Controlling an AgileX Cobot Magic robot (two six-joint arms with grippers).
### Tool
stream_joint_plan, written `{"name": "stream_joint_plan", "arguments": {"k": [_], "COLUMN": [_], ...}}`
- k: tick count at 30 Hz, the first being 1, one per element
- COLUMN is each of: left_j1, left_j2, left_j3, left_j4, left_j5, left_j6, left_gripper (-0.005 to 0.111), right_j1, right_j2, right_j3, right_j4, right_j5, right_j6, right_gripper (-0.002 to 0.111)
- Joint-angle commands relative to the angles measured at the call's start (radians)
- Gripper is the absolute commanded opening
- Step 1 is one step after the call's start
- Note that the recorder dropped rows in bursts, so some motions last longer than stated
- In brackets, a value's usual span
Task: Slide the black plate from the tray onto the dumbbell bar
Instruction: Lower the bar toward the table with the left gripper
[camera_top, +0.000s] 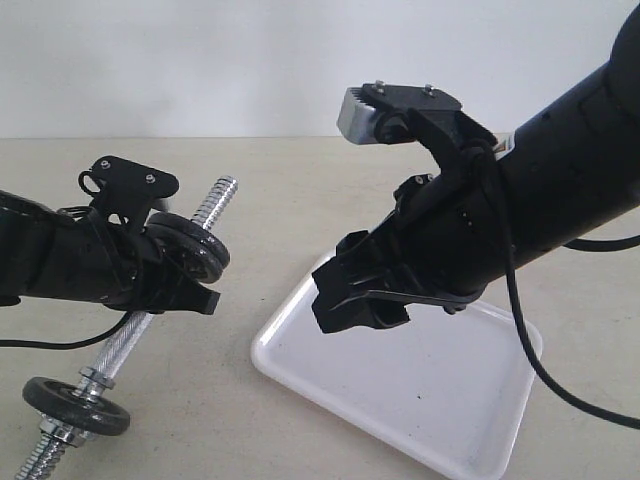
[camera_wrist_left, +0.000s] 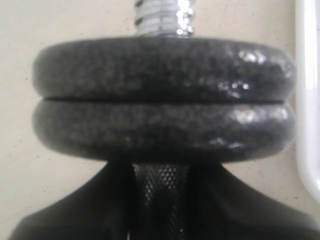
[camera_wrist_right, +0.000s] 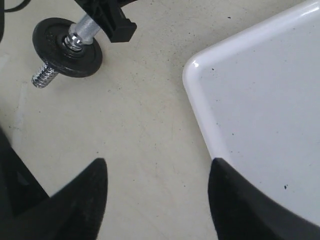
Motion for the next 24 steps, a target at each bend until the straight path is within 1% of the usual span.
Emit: {"name": "stream_joint_plan", "arguments": {"k": [1, 8, 12, 18, 24], "left_j1": [-0.001, -0.001, -0.001, -0.001, -0.001], "left_j2": [-0.001, 0.07, 0.081, 0.081, 0.081], "left_j3": [-0.03, -0.03, -0.03, -0.033, -0.033], "left_j4": [0.007, -0.001, -0.001, -0.001, -0.001], "left_j5": [-0.035, -0.019, -0.04, -0.055, -0.051], "left_j6": [-0.005, -0.056, -0.07, -0.072, -0.072], "left_gripper": [0.004, 0.004, 0.004, 0.004, 0.004], "right_j1": [0.002, 0.002, 0.002, 0.002, 0.002], "right_j2": [-0.005, -0.005, -0.005, -0.005, -0.005], "right_j3": [0.004, 0.004, 0.026, 0.155, 0.236], "right_j4": [0.004, 0.002, 0.002, 0.002, 0.002], "right_j5": [0.0, -0.002, -0.034, -0.161, -0.25], "right_j6": [-0.001, -0.018, -0.02, -0.02, -0.02], "right_gripper": [0.053, 0.053, 0.053, 0.053, 0.053]}}
